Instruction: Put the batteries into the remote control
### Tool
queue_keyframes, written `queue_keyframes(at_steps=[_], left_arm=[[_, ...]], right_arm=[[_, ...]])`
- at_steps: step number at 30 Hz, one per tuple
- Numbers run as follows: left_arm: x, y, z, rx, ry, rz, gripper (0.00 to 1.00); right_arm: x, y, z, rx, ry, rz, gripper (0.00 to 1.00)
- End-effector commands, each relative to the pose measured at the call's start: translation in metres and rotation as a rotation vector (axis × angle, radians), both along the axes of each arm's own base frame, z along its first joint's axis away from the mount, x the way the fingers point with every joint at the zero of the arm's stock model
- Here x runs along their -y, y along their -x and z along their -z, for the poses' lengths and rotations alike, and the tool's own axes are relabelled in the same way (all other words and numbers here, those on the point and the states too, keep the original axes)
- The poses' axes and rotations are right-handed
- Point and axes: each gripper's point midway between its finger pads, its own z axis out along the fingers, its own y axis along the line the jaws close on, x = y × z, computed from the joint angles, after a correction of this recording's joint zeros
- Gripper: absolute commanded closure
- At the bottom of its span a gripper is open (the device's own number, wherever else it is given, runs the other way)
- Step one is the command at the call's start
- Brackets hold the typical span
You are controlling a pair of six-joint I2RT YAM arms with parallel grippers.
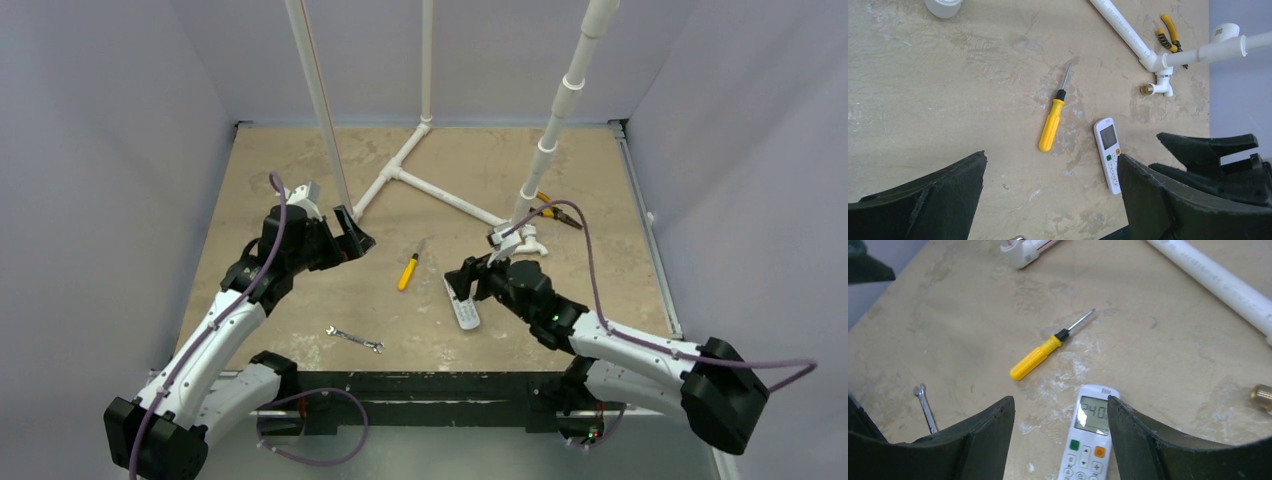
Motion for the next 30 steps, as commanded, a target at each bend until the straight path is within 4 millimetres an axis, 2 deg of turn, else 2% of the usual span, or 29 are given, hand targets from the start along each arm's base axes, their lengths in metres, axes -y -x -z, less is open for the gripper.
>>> queue_keyframes(at_steps=[1, 4, 8, 12, 15, 18, 22, 26, 27, 30], left_arm=[[-0.006, -0.007, -0.018, 0.069, -0.02, -0.009, 0.0], [-0.009, -0.006, -0.016, 0.075, -0.029, -0.02, 0.0], [-0.012, -0.005, -0.013, 0.074, -0.044, -0.027, 0.0], [-0.016, -0.005, -0.002, 0.061, -0.061, -0.05, 0.0], [-0.016, -0.006, 0.005, 0.057, -0.06, -0.052, 0.0], [-0.017, -0.007, 0.008, 0.06, -0.063, -0.058, 0.0], [-0.021, -0.009, 0.012, 0.055, -0.081, -0.081, 0.0], [-0.02, -0.012, 0.01, 0.063, -0.065, -0.089, 0.0], [-0.019, -0.012, 0.009, 0.068, -0.062, -0.088, 0.0], [-0.019, -0.014, 0.007, 0.081, -0.055, -0.091, 0.0]], right_arm=[[0.018, -0.007, -0.004, -0.079, -0.208, -0.043, 0.32], [0.037, -0.013, 0.006, -0.137, -0.267, -0.016, 0.25], [0.046, -0.012, 0.011, -0.177, -0.346, -0.029, 0.22], [0.053, -0.019, 0.015, -0.173, -0.333, 0.007, 0.21], [0.067, -0.028, 0.014, -0.137, -0.296, 0.091, 0.2], [0.092, -0.04, 0.015, -0.103, -0.233, 0.241, 0.19], [0.122, -0.05, 0.006, -0.021, -0.213, 0.397, 0.18], [0.129, -0.049, -0.013, 0.101, -0.221, 0.397, 0.16], [0.134, -0.051, -0.018, 0.14, -0.215, 0.415, 0.12], [0.142, -0.051, -0.022, 0.196, -0.222, 0.444, 0.1]])
